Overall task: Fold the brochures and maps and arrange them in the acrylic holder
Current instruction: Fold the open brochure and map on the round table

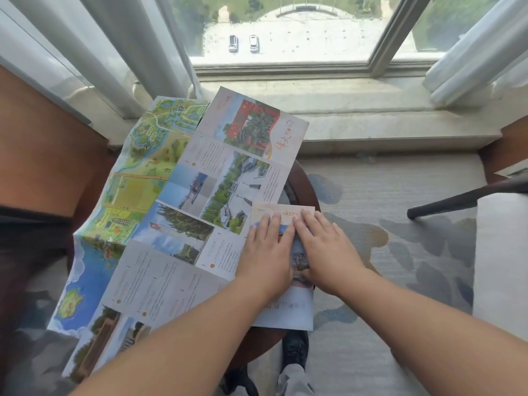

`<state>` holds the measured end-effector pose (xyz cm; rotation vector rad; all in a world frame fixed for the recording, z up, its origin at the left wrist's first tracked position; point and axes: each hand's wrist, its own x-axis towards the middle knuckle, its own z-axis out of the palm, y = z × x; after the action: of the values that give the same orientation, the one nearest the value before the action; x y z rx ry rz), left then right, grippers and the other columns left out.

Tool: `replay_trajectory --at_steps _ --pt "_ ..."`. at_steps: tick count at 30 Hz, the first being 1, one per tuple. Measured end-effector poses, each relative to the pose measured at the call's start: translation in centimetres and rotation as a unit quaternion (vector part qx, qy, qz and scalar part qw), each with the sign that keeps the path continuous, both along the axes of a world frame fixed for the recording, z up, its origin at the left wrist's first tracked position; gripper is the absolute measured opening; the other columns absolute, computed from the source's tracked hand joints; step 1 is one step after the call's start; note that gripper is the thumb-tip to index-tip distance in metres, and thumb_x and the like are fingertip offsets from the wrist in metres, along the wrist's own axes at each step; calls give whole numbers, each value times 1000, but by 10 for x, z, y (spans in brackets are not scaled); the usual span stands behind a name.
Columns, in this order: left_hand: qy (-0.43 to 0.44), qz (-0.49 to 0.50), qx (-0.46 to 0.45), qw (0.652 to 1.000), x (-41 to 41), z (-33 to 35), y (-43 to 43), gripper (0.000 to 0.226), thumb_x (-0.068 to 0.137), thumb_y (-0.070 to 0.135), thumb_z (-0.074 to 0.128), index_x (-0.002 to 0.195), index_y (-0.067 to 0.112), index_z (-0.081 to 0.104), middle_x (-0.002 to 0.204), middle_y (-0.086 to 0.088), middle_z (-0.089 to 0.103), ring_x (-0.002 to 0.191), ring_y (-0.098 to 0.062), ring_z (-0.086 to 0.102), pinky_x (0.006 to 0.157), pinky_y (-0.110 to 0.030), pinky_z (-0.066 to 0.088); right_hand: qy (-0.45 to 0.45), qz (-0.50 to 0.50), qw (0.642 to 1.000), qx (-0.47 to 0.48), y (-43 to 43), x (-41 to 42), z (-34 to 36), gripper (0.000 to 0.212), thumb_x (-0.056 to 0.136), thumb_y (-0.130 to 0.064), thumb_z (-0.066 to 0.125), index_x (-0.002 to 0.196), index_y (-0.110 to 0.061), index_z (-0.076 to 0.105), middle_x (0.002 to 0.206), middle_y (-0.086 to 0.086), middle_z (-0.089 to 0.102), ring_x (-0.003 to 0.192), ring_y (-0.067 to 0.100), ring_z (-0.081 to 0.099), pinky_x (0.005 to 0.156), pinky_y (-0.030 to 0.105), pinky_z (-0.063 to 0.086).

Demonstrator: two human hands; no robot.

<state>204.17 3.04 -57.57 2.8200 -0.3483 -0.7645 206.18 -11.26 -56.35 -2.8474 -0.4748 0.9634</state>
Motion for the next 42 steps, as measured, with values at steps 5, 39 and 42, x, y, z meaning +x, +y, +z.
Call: replay_trajectory --at_steps 5,39,42 --pt "-21 0 12 1000 -2 10 49 61 90 27 46 147 24 27 160 -7 14 148 -25 7 120 -42 7 2 -14 999 -45 13 1 7 100 89 -32 64 156 -17 -8 164 5 -15 151 28 -10 122 47 5" --pt "-39 21 124 991 -40 7 142 67 93 48 51 150 29 21 161 -11 15 146 -30 15 116 -54 1 -14 29 999 18 119 -42 -12 93 87 -50 64 155 -32 2 165 -7 -8 151 28 -9 113 66 9" --pt "-71 11 105 992 -39 15 146 34 97 29 46 131 28 48 144 -9 42 135 -28 34 116 -53 2 -38 38 998 40 119 -44 -9 63 98 -41 48 153 -29 20 165 -3 7 151 27 0 114 65 6"
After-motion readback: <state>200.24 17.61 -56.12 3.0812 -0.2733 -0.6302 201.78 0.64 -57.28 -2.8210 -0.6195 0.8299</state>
